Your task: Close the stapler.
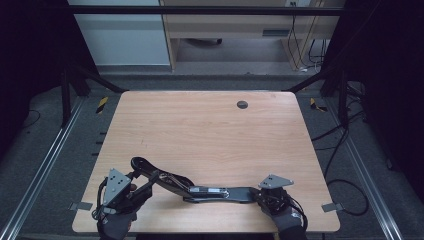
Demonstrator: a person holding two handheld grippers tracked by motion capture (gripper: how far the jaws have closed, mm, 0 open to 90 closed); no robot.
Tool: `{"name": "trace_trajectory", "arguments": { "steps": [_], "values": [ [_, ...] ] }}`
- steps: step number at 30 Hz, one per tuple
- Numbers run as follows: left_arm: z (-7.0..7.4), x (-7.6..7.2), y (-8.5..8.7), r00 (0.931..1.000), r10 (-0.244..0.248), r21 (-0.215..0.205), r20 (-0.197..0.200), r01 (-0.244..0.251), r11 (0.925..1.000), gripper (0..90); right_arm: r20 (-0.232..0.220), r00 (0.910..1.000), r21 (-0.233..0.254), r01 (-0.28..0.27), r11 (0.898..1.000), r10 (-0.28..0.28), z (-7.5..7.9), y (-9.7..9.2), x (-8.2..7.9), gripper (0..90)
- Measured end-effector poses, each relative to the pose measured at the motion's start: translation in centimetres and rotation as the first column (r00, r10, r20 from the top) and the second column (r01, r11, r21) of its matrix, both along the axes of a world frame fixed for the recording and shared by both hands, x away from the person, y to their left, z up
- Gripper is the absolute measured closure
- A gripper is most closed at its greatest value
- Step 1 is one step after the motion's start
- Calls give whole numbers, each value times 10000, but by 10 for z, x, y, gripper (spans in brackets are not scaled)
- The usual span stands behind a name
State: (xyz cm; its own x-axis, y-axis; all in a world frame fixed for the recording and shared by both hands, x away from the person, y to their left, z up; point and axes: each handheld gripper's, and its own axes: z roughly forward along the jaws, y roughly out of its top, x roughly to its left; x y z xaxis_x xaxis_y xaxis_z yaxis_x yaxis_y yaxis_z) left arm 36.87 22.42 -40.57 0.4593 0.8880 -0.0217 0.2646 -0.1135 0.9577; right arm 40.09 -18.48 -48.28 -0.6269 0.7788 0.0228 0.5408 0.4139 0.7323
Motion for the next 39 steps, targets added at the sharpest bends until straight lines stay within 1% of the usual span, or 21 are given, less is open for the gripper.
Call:
{"name": "trace_trajectory", "arguments": {
  "steps": [4,6,7,8,9,10,13,16,19,24,26,29,30,34,39],
  "values": [
    [1,0,-1,10000,18,-30,-41,-18,10000,507,-75,9999,14,125,9999,-125,-1,-2,1,900],
    [1,0,-1,10000,33,-62,-55,-33,10000,510,-82,9999,39,120,9999,-120,-2,-2,1,900],
    [1,0,-1,10000,27,-67,-58,-27,10000,511,-84,9999,-27,141,9999,-141,-2,-2,2,900],
    [2,1,-1,10000,14,-75,-57,-15,10000,512,-153,9998,14,150,9999,-149,-3,-2,2,900],
    [2,1,-1,10000,8,-106,-71,-9,9999,514,-99,9999,-69,108,9999,-109,-4,-2,2,900],
    [2,1,-1,10000,4,-116,-79,-5,9999,516,-137,9998,-89,116,9999,-117,-4,-2,3,900],
    [3,1,-2,10000,-27,-120,-94,26,9999,521,-162,9998,-7,127,9999,-127,-4,-2,3,900],
    [4,1,-3,9999,-41,-95,-103,40,9999,524,-177,9997,-32,173,9998,-173,-4,-3,3,900],
    [6,1,-5,9999,-81,-129,-85,80,9999,529,-168,9997,9,160,9999,-159,-4,-2,3,900],
    [9,1,-10,9998,-199,-47,24,199,9998,537,-146,9999,-33,59,10000,-59,-4,-1,3,900],
    [10,1,-11,9998,-172,-1,24,172,9999,541,-196,9998,-40,61,10000,-62,-4,0,3,900],
    [11,1,-13,9996,-261,-39,48,261,9997,545,-166,9998,-78,54,10000,-56,-4,0,3,900],
    [11,1,-14,9996,-275,-48,52,275,9996,547,-217,9998,-107,37,9999,-40,-4,0,3,900],
    [13,1,-16,9994,-323,50,78,323,9995,549,-195,9998,-69,-30,10000,29,-4,1,3,900],
    [15,1,-18,9993,-370,48,108,369,9993,554,-193,9998,-86,-95,9999,93,-4,2,3,900]
  ]
}}
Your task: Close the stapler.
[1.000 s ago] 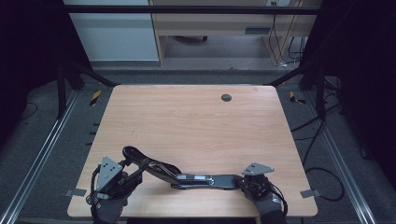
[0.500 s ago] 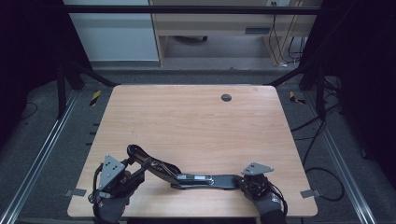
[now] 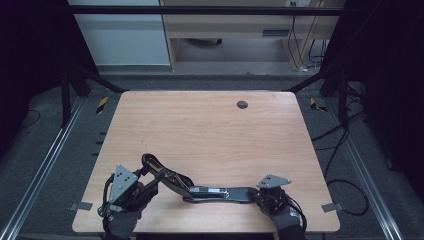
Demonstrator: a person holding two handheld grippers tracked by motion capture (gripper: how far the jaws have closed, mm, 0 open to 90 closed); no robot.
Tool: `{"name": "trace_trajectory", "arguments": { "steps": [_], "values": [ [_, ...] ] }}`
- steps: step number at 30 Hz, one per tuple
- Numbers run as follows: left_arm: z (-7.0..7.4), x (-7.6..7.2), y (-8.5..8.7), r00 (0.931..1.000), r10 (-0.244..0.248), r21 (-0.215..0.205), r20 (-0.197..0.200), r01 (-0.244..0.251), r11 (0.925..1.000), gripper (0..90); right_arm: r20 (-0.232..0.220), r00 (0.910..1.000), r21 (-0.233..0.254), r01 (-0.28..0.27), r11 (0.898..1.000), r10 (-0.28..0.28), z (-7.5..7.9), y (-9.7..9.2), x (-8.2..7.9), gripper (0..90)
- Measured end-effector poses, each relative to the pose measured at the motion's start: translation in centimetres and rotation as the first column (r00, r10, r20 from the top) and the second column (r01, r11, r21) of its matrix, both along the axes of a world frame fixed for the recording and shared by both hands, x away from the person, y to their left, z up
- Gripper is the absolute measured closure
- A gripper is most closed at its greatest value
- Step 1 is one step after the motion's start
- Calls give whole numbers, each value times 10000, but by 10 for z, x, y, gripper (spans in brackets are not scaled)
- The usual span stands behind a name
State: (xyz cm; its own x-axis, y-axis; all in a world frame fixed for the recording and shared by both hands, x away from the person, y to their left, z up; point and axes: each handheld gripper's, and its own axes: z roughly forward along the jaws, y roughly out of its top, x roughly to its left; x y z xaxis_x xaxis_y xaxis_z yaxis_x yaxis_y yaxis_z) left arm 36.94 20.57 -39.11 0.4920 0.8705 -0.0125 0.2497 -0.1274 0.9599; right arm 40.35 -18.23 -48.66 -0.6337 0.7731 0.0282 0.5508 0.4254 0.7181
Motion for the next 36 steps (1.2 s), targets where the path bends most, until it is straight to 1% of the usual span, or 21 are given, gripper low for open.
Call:
{"name": "trace_trajectory", "arguments": {
  "steps": [3,7,10,21,27,30,36],
  "values": [
    [2,0,-3,10000,-59,22,29,59,10000,558,70,10000,9,-12,10000,12,-1,0,0,900],
    [4,0,-8,9998,-146,153,117,145,9998,562,10,10000,106,24,9999,-24,-1,0,0,900],
    [6,0,-12,9997,-196,239,151,193,9995,566,68,10000,95,4,10000,-5,-1,-1,0,900],
    [11,0,-26,9991,-320,407,261,309,9987,579,-77,9999,158,72,9998,-70,-1,-1,0,900],
    [13,0,-36,9984,-415,600,376,392,9974,586,-86,9999,176,90,9998,-88,-1,-1,0,900],
    [14,0,-40,9980,-468,614,415,442,9971,589,-55,10000,166,65,9998,-64,-1,-2,0,900],
    [16,0,-51,9968,-583,980,554,527,9938,592,-19,10000,201,59,9998,-58,-1,-2,0,900]
  ]
}}
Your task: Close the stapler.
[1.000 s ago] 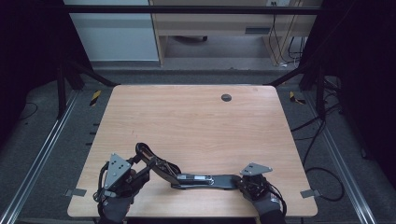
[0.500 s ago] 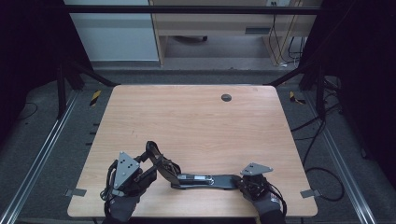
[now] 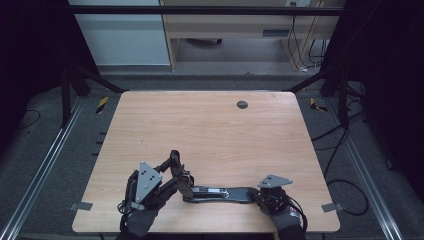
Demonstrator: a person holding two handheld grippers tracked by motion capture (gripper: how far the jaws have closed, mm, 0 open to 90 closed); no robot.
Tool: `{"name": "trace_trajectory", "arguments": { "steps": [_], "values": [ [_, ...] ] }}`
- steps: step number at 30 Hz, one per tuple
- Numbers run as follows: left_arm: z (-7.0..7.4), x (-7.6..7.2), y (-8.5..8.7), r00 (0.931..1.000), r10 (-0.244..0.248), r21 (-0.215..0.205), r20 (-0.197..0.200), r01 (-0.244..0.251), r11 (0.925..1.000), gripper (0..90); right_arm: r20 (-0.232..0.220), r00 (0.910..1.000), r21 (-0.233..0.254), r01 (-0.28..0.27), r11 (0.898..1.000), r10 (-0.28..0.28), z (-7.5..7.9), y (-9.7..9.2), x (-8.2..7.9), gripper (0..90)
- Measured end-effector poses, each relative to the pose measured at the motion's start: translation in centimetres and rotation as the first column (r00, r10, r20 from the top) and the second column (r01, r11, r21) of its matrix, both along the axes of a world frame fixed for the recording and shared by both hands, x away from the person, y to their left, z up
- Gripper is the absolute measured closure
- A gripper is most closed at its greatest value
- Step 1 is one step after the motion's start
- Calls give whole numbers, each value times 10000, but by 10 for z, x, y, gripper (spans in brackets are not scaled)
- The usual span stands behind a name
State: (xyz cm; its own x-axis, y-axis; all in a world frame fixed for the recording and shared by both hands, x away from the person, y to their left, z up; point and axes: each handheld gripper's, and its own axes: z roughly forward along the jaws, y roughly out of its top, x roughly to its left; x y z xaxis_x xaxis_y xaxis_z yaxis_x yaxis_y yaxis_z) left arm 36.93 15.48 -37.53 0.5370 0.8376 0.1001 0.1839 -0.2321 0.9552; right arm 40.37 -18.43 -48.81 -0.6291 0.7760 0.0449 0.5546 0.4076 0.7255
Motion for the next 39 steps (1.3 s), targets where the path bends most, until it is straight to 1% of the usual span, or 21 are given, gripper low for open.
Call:
{"name": "trace_trajectory", "arguments": {
  "steps": [3,7,8,9,10,17,22,28,39],
  "values": [
    [0,1,-4,10000,-6,65,55,6,10000,593,-1,10000,9,-1,10000,1,0,0,0,900],
    [1,0,-9,9999,-26,270,127,22,9996,594,-3,10000,-1,4,10000,-4,0,0,0,900],
    [2,1,-10,9996,-29,396,280,18,9992,594,-6,10000,-6,6,10000,-6,0,0,0,900],
    [2,0,-11,9999,-10,407,142,4,9992,594,-19,10000,40,2,10000,-2,0,0,0,900],
    [2,0,-12,9998,-2,489,175,-6,9988,594,7,10000,59,4,10000,-4,0,0,0,900],
    [2,-1,-19,9996,-55,706,286,35,9975,594,-18,10000,92,-6,10000,6,0,0,0,900],
    [2,-1,-25,9992,-85,924,383,49,9957,594,-23,10000,81,-4,10000,4,0,-1,0,900],
    [2,-2,-36,9983,-93,1309,572,18,9914,594,-20,10000,126,-3,9999,4,-1,-1,1,900],
    [0,-1,-47,9970,-133,1598,760,10,9872,594,4,10000,111,-6,9999,6,-1,-1,1,900]
  ]
}}
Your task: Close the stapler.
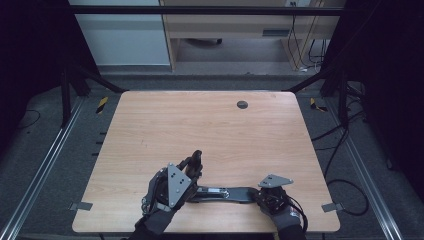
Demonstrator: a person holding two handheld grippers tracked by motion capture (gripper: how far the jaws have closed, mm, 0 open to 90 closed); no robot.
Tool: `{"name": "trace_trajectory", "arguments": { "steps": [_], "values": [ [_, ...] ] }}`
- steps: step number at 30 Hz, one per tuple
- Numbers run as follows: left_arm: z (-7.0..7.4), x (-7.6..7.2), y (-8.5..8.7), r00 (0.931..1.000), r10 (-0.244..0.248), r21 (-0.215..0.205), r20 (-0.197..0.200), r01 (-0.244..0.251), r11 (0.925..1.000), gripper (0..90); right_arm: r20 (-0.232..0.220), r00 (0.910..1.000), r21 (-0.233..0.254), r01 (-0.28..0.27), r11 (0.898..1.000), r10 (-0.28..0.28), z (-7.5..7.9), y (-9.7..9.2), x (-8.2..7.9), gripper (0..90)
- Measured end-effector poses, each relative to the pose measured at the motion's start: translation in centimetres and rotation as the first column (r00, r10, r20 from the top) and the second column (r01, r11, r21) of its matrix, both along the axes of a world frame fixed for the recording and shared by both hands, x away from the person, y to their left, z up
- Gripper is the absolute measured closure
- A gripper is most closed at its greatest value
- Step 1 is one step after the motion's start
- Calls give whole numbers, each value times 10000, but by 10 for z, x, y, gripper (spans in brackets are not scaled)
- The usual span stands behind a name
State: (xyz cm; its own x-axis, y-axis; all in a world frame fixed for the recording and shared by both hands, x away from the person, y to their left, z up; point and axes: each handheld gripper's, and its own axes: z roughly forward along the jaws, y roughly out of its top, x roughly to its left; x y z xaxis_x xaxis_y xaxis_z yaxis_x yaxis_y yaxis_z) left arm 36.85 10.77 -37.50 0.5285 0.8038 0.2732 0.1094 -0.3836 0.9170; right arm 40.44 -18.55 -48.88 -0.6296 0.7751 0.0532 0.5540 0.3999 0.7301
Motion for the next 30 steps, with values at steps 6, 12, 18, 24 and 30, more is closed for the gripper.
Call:
{"name": "trace_trajectory", "arguments": {
  "steps": [6,12,18,24,30],
  "values": [
    [-1,0,-5,9999,43,133,112,-45,9999,595,-6,10000,6,-8,10000,8,0,0,0,900],
    [-2,0,-9,9997,31,284,222,-38,9996,596,-3,10000,7,-15,10000,15,0,0,0,900],
    [-3,1,-14,9995,26,486,316,-41,9988,596,-27,10000,-2,-11,10000,11,0,0,0,900],
    [-4,1,-19,9992,2,625,410,-28,9980,596,-102,9999,59,19,10000,-18,1,0,0,900],
    [-6,1,-24,9986,-14,810,523,-29,9967,596,-72,10000,49,-17,10000,17,0,0,0,900]
  ]
}}
